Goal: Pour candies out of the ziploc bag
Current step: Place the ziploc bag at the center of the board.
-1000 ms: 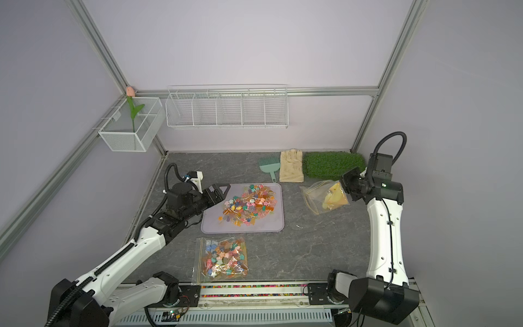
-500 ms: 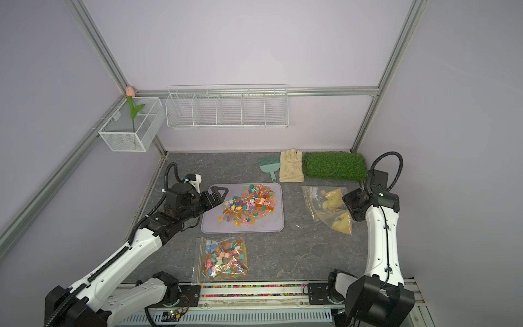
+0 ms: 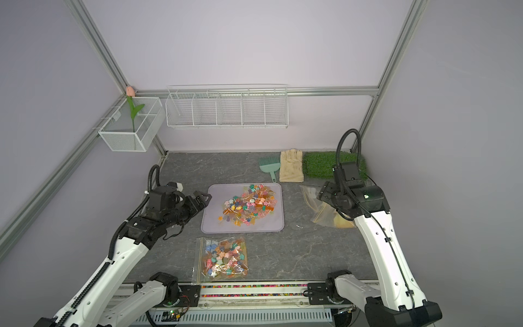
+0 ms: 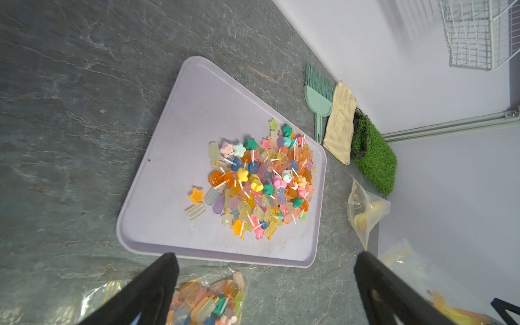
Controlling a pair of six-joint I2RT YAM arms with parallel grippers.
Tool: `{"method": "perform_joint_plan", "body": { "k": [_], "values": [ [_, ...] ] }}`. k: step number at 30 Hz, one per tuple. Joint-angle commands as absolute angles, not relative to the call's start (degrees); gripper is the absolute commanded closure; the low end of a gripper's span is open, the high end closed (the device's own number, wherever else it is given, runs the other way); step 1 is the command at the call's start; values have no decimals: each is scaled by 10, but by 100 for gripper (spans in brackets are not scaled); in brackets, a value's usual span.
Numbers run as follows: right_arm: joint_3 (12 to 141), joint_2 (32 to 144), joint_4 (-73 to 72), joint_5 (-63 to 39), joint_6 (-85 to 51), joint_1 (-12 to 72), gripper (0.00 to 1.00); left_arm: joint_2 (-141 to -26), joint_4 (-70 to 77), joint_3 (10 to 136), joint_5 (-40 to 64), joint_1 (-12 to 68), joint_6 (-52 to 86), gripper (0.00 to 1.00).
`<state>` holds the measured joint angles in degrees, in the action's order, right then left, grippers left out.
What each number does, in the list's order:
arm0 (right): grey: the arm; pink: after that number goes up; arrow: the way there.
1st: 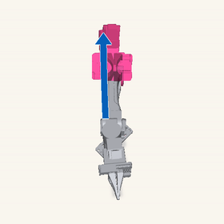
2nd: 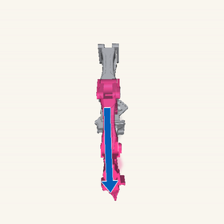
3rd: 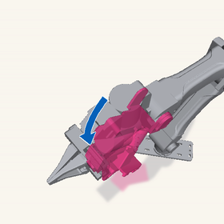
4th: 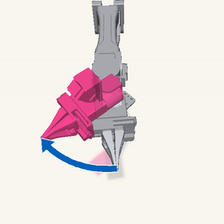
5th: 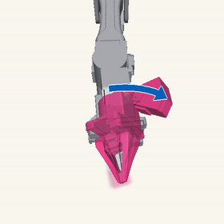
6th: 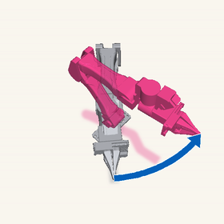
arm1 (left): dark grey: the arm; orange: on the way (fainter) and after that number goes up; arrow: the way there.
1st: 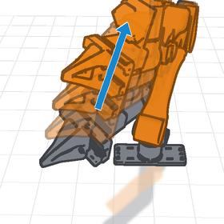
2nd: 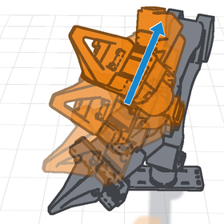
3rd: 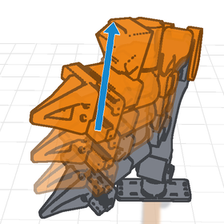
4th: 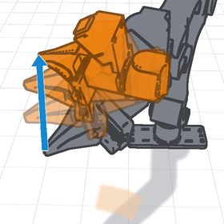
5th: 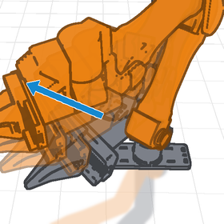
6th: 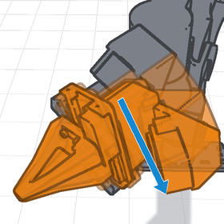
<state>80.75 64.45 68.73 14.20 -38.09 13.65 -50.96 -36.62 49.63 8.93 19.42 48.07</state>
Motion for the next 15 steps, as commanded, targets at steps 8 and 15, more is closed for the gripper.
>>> {"method": "perform_joint_plan", "body": {
  "k": [8, 15],
  "values": [
    [733, 676, 613, 175, -339, 83, 11, -460, -418, 513, 78, 187, 479, 0],
    [693, 791, 602, 79, -294, -41, 10, -482, -340, 475, 137, 187, 489, 0]
  ]
}}
